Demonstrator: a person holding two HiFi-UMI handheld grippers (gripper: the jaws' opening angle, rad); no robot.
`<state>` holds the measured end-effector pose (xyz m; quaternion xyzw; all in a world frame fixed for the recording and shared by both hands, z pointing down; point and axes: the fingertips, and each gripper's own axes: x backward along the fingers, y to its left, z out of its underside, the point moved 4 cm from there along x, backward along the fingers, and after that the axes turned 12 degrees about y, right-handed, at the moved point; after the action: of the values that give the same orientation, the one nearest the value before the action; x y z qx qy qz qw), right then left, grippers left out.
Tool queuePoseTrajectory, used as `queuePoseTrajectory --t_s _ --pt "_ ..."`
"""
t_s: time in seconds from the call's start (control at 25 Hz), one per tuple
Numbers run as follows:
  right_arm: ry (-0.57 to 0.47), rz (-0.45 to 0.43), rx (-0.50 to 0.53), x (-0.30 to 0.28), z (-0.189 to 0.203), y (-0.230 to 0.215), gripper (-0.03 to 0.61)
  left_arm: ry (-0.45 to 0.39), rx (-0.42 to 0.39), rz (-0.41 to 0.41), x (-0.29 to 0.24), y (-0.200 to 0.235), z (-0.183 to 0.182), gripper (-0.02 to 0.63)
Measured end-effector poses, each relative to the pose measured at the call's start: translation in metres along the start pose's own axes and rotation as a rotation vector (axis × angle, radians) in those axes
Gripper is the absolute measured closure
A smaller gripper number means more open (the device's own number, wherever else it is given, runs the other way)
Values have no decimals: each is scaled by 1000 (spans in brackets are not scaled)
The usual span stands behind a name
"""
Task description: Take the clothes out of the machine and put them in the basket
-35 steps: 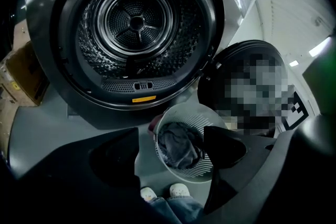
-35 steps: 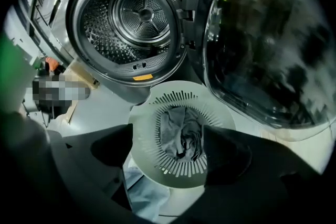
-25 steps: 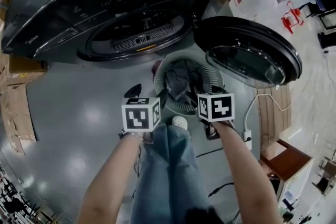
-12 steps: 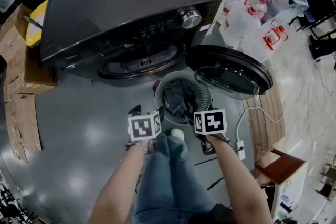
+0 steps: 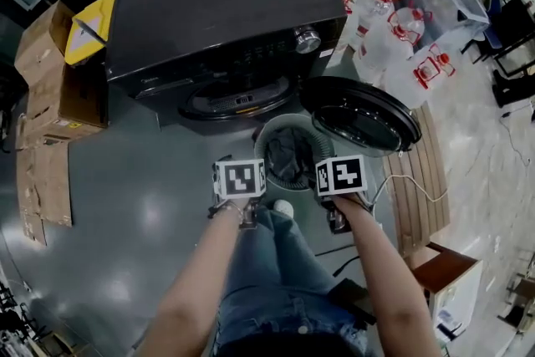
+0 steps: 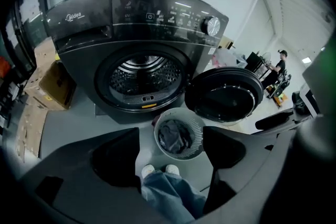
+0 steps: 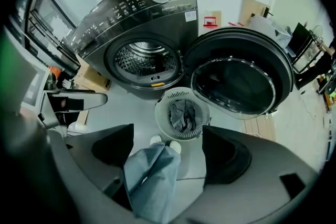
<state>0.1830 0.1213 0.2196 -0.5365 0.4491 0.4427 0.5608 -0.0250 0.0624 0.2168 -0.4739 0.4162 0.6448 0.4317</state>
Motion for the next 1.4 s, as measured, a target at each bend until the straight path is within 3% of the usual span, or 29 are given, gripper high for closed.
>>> queuePoseTrajectory --t_s 0.12,0.32,0.48,0.72,0.92,1.12,1.4 --pt "60 1 8 18 6 8 179 -5 10 -37 18 7 -3 238" --pt "99 -26 46 56 20 18 181 -15 78 103 54 -21 1 238" --pt "109 -90 21 76 25 23 221 -44 66 107 76 -27 -2 238" --pt "23 -83 55 93 19 26 221 -107 99 117 101 -27 -6 238" --pt "-78 -168 69 112 14 44 221 -171 113 140 121 -22 -8 238" --pt "-172 -171 61 129 16 57 221 -241 81 138 147 -16 0 238" --pt "-354 -156 19 145 43 84 221 -307 6 133 176 1 41 238"
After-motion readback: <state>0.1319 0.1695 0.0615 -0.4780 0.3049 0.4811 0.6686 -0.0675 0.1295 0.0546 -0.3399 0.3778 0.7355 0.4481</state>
